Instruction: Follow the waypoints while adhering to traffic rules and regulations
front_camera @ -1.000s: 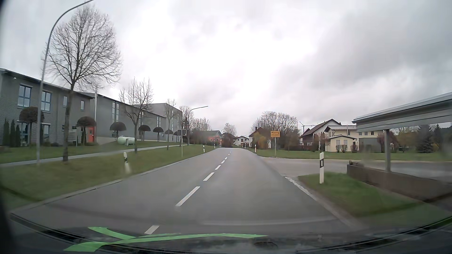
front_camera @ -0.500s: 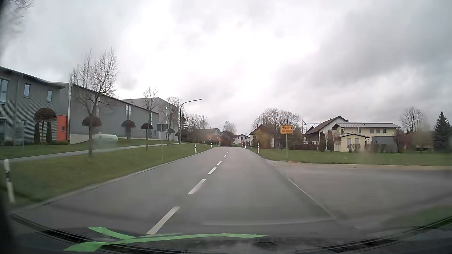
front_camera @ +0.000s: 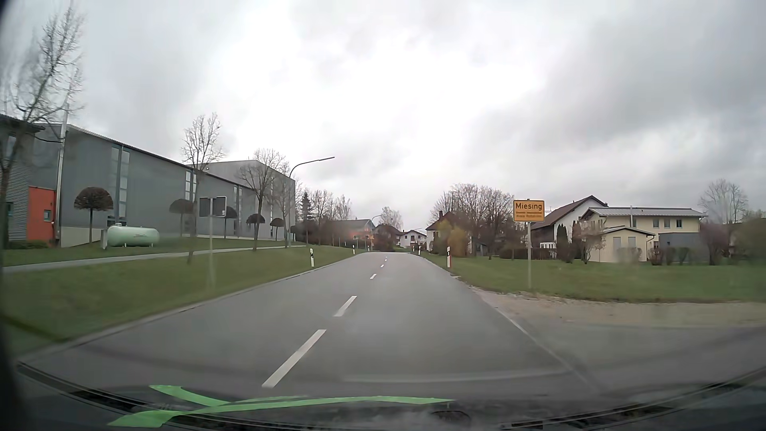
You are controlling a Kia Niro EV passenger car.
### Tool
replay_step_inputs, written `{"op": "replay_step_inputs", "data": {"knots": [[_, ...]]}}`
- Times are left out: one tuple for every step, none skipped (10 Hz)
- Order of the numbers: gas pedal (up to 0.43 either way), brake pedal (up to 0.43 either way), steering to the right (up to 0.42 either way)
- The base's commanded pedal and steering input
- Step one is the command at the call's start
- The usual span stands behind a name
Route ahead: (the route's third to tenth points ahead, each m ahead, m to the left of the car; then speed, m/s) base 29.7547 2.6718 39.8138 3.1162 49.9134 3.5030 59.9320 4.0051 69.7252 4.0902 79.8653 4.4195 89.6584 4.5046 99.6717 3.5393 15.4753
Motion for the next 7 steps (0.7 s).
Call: {"op": "replay_step_inputs", "data": {"knots": [[0.118, 0.000, -0.005], [0.098, 0.000, -0.005], [0.079, 0.000, -0.004], [0.039, 0.000, -0.004], [0.008, 0.000, -0.004], [0.000, 0.000, -0.004], [0.000, 0.000, -0.005]]}}
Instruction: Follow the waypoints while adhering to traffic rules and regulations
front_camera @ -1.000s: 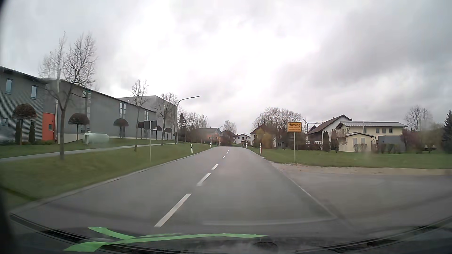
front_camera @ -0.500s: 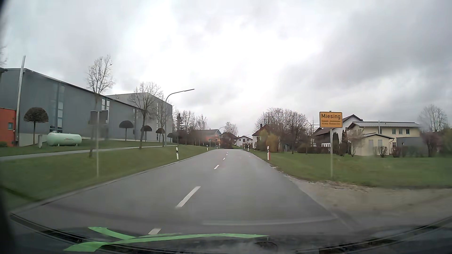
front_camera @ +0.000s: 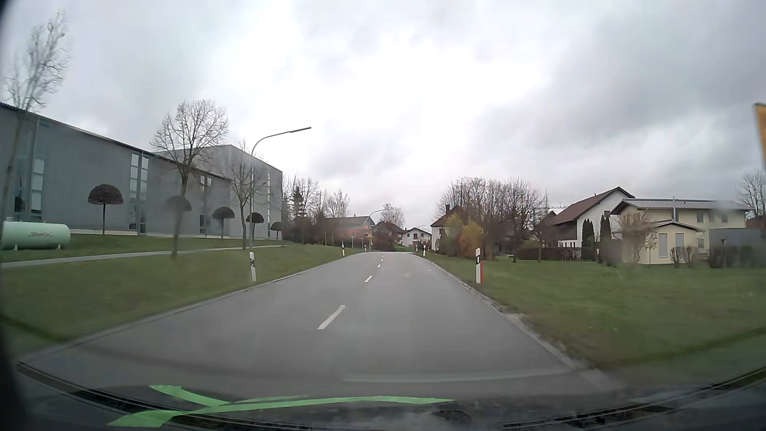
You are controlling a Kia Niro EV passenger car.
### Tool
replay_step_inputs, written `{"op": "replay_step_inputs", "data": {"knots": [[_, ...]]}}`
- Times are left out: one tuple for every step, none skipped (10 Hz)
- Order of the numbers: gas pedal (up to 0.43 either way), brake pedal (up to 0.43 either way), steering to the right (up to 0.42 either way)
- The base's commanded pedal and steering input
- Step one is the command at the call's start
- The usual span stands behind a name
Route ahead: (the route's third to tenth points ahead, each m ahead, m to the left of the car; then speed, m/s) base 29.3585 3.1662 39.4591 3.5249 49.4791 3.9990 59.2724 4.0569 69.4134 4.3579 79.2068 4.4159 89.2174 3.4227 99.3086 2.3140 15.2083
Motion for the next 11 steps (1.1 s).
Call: {"op": "replay_step_inputs", "data": {"knots": [[0.000, 0.000, -0.006], [0.000, 0.000, -0.008], [0.000, 0.000, -0.008], [0.000, 0.000, -0.008], [0.000, 0.000, -0.008], [0.000, 0.000, -0.008], [0.059, 0.000, -0.008], [0.079, 0.000, -0.008], [0.087, 0.000, -0.009], [0.087, 0.000, -0.008], [0.087, 0.000, -0.008]]}}
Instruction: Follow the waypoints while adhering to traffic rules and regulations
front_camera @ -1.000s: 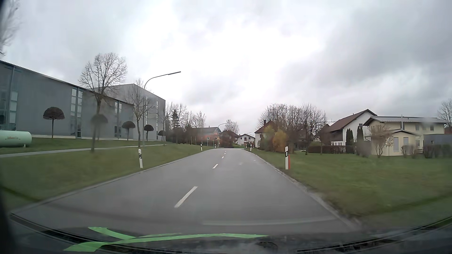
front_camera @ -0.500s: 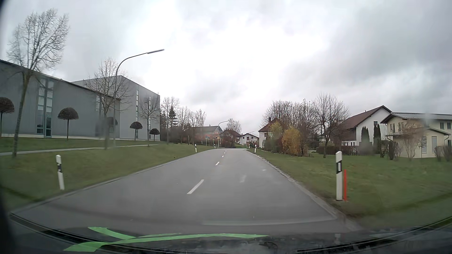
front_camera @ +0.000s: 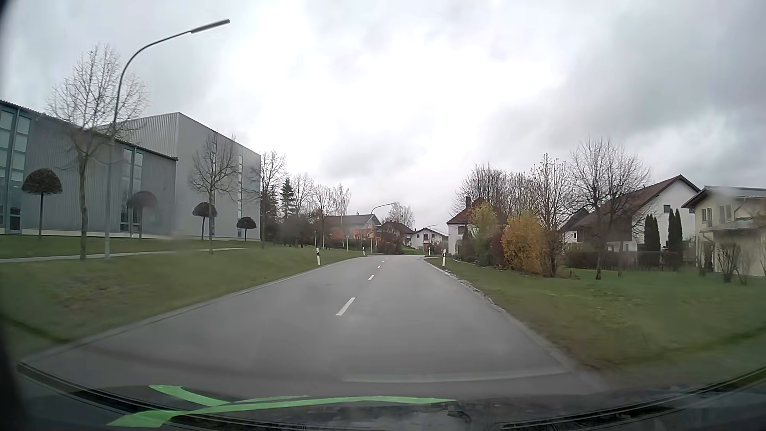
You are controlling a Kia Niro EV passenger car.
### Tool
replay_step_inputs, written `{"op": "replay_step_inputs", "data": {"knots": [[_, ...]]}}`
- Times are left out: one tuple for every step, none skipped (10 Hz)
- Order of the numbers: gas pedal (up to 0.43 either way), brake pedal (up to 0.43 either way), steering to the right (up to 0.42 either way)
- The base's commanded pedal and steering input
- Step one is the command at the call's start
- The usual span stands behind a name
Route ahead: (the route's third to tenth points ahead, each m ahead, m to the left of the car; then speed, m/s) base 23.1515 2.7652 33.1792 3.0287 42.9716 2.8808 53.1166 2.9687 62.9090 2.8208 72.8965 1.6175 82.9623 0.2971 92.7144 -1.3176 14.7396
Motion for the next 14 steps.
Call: {"op": "replay_step_inputs", "data": {"knots": [[0.079, 0.000, -0.009], [0.067, 0.000, -0.008], [0.059, 0.000, -0.008], [0.047, 0.000, -0.008], [0.047, 0.000, -0.008], [0.047, 0.000, -0.008], [0.059, 0.000, -0.007], [0.059, 0.000, -0.007], [0.059, 0.000, -0.007], [0.067, 0.000, -0.007], [0.079, 0.000, -0.007], [0.087, 0.000, -0.007], [0.087, 0.000, -0.007], [0.087, 0.000, -0.006]]}}
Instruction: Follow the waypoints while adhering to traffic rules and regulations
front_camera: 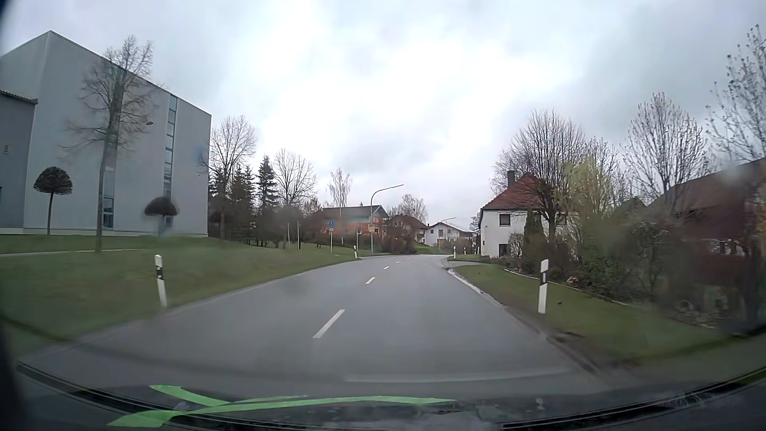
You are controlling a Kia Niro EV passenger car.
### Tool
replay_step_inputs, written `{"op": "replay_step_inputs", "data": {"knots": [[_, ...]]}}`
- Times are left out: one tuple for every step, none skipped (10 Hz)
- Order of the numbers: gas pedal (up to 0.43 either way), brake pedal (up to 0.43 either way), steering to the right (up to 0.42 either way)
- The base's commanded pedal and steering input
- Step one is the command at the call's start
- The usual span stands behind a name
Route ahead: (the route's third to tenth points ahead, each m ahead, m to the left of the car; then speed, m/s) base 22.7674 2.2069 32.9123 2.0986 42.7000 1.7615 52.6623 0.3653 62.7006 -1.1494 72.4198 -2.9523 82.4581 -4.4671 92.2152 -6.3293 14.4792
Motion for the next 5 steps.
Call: {"op": "replay_step_inputs", "data": {"knots": [[0.087, 0.000, -0.002], [0.067, 0.000, 0.003], [0.047, 0.000, 0.004], [0.039, 0.000, 0.003], [0.039, 0.000, 0.002]]}}
